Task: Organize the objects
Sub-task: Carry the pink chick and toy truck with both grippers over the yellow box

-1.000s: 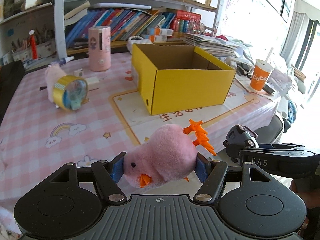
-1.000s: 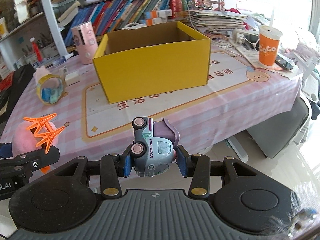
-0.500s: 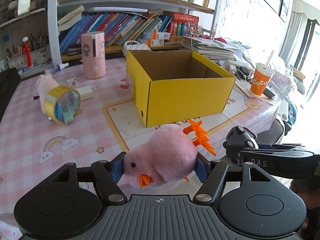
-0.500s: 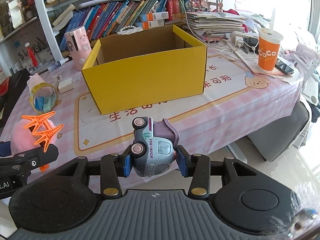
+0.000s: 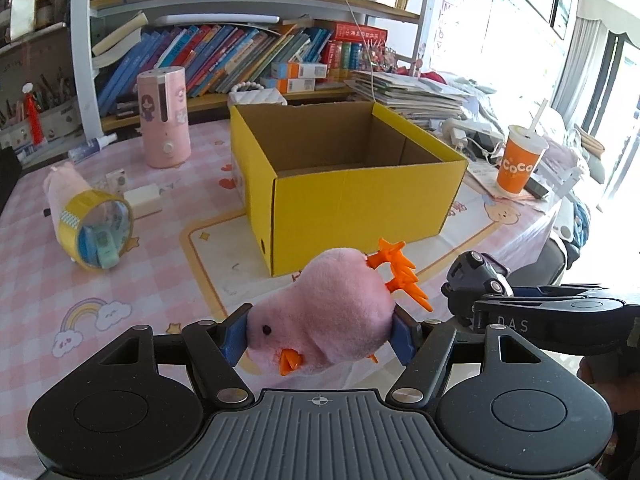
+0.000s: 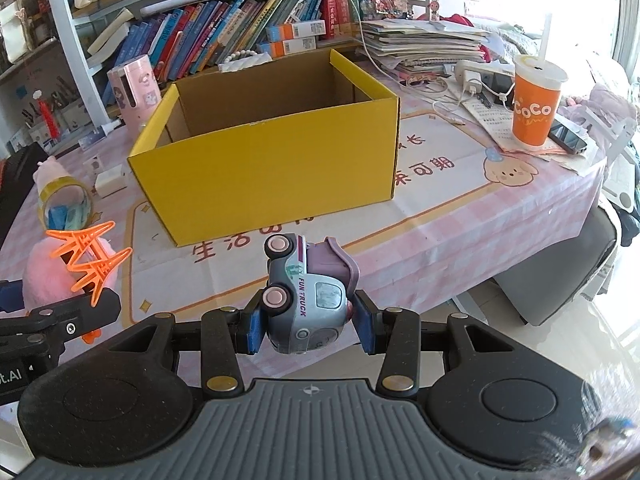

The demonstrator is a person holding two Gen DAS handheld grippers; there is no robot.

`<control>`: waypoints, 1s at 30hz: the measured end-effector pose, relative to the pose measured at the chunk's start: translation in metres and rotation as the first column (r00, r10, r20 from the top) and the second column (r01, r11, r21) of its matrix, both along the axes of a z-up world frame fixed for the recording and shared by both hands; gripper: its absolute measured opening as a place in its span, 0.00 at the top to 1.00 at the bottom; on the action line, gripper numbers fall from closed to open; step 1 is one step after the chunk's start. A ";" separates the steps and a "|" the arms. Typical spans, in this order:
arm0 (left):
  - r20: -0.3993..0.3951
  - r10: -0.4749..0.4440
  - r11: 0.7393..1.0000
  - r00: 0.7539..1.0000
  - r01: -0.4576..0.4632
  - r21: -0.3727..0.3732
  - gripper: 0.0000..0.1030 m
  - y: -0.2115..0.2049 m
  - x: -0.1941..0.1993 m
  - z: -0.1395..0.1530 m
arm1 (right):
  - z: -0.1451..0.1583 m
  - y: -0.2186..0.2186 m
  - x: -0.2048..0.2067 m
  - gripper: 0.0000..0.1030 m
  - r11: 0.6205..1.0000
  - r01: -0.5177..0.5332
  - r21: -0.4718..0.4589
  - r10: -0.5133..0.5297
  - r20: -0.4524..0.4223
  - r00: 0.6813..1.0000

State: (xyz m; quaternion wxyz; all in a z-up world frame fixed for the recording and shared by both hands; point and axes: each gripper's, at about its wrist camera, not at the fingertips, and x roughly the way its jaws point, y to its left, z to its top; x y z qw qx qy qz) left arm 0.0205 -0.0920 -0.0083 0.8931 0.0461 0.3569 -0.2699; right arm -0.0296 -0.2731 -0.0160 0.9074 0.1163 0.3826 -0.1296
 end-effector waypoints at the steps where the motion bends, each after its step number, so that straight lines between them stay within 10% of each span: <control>1: 0.005 0.000 1.000 1.000 0.000 0.000 0.33 -0.002 0.002 0.001 | 0.000 -0.002 0.002 0.60 1.000 -0.003 -0.001 0.003 0.000 1.000; 17: 0.161 0.026 0.999 0.987 -0.022 -0.024 0.33 -0.055 0.060 0.035 | 0.048 -0.048 0.072 0.60 0.994 -0.077 -0.075 0.089 0.168 0.982; 30: 0.138 0.073 0.995 0.988 -0.082 0.061 0.33 -0.110 0.120 0.022 | 0.053 -0.093 0.158 0.60 0.968 -0.224 -0.110 0.240 0.169 0.956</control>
